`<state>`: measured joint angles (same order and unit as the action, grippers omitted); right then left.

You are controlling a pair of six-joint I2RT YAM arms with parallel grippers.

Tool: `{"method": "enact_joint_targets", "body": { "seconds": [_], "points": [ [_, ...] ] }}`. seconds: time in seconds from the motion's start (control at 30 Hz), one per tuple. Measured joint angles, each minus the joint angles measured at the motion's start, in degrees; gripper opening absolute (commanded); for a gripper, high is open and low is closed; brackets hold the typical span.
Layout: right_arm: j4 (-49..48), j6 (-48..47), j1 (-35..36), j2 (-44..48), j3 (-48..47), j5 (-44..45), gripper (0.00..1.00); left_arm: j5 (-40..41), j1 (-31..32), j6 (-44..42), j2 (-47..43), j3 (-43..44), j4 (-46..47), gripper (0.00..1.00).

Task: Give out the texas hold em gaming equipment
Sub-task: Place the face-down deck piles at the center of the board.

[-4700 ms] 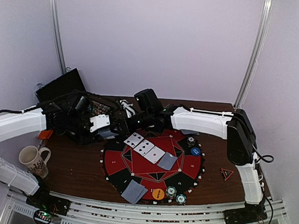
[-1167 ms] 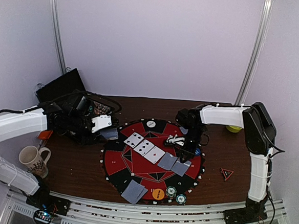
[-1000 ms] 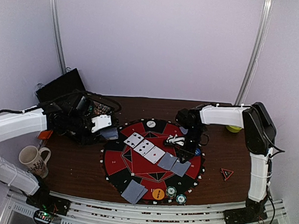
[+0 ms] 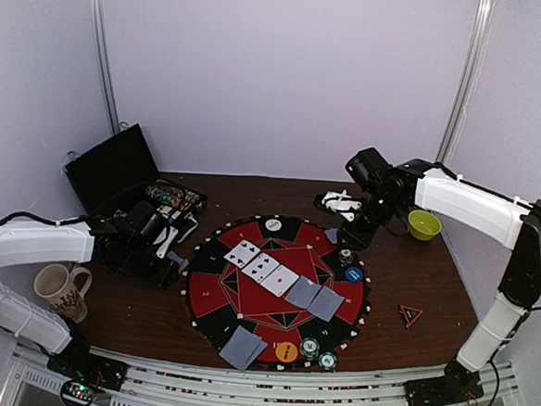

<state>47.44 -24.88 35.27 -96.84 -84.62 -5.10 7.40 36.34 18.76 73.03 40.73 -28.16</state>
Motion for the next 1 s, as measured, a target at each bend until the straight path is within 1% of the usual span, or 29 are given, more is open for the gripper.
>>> {"method": "enact_joint_targets", "body": {
  "seconds": [0.13,0.37,0.43,0.57,0.7,0.9,1.0],
  "points": [
    [-1.07,0.02,0.0,2.36,2.27,0.42,0.45,1.66,-2.95,2.12,-1.53,-2.93,1.09,0.56],
    [-3.13,0.33,0.0,4.04,4.28,2.1,0.48,2.47,-6.69,3.58,-1.22,-7.41,3.17,0.57],
    [-4.59,1.09,0.0,5.03,4.9,3.41,0.49,2.23,-7.02,4.33,-0.44,-8.48,5.49,0.63],
    [-8.15,2.49,-0.11,8.11,6.99,6.67,0.52,1.03,-7.06,6.16,1.44,-11.04,9.31,0.83],
    [-12.31,4.72,-1.27,11.67,8.7,10.23,0.56,-0.07,-7.06,7.43,1.79,-11.72,11.67,0.98],
    [-20.17,9.05,-4.72,17.2,12.13,15.43,0.6,-0.2,-7.06,7.72,-2.4,-12.35,11.04,0.98],
    [-24.02,11.5,-7.5,19.74,14.14,16.83,0.62,-0.07,-7.06,7.72,-5.73,-11.17,8.48,0.98]
  ]
}}
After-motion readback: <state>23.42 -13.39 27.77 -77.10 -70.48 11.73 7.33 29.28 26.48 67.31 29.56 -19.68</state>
